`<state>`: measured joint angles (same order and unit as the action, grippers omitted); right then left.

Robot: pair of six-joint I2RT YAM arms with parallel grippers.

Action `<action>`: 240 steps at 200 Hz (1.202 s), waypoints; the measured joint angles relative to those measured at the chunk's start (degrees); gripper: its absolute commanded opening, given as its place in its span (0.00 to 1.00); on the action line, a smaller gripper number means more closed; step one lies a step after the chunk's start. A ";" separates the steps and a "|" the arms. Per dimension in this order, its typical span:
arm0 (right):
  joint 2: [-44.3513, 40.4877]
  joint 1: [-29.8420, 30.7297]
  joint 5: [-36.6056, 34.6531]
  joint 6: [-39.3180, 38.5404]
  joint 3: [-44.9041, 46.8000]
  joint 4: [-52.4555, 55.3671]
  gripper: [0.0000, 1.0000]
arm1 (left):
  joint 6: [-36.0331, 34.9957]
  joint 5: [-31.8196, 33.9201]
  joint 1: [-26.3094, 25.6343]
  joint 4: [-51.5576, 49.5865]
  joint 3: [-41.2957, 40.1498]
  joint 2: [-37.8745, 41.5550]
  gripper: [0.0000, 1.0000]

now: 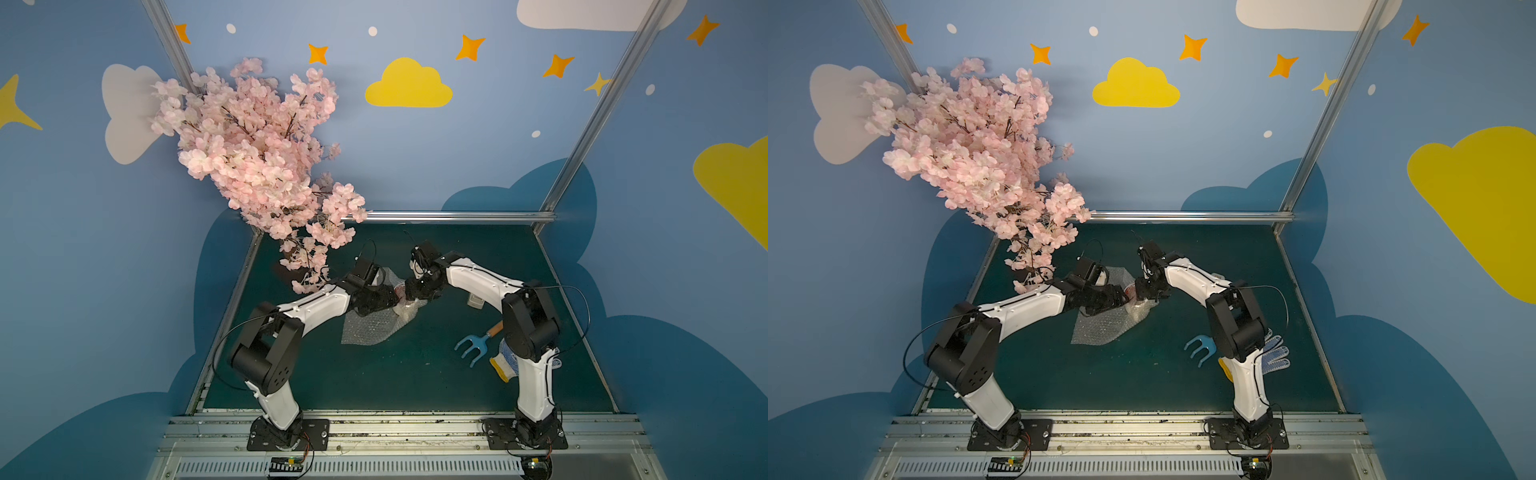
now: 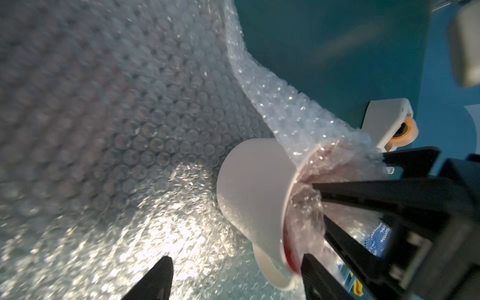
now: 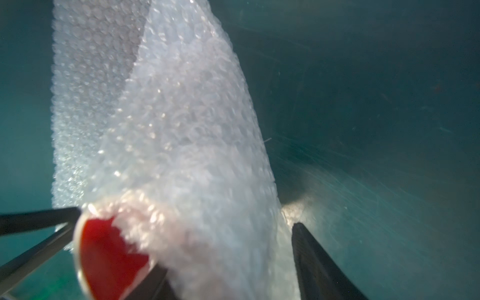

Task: Wrap mugs in bubble wrap
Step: Wrap the mug in bubble wrap.

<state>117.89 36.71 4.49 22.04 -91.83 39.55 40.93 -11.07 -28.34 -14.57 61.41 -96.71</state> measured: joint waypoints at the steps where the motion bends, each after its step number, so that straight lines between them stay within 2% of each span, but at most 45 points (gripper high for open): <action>1: 0.11 0.02 -0.07 0.00 -0.09 0.09 0.60 | 0.02 0.04 0.02 -0.02 -0.07 0.13 0.79; 54: 1.99 0.61 -1.05 0.17 -1.33 0.85 0.61 | 0.74 3.98 0.57 -2.23 -4.24 4.07 0.79; 116: 2.01 0.63 -0.83 -0.02 -1.44 0.92 0.60 | 4.74 14.91 2.36 -16.13 -6.45 4.44 0.72; 144: 2.01 0.63 -0.79 -0.04 -1.51 0.98 0.61 | 6.36 18.16 2.56 -21.40 -6.45 4.48 0.65; 240: 2.03 0.90 -0.55 -0.24 -1.73 1.42 0.60 | 9.46 19.12 1.92 -24.81 -8.59 4.46 0.48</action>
<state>119.92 37.60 3.95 21.80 -93.56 40.97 50.39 8.05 -26.41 -39.38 52.82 -92.25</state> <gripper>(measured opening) 0.601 0.495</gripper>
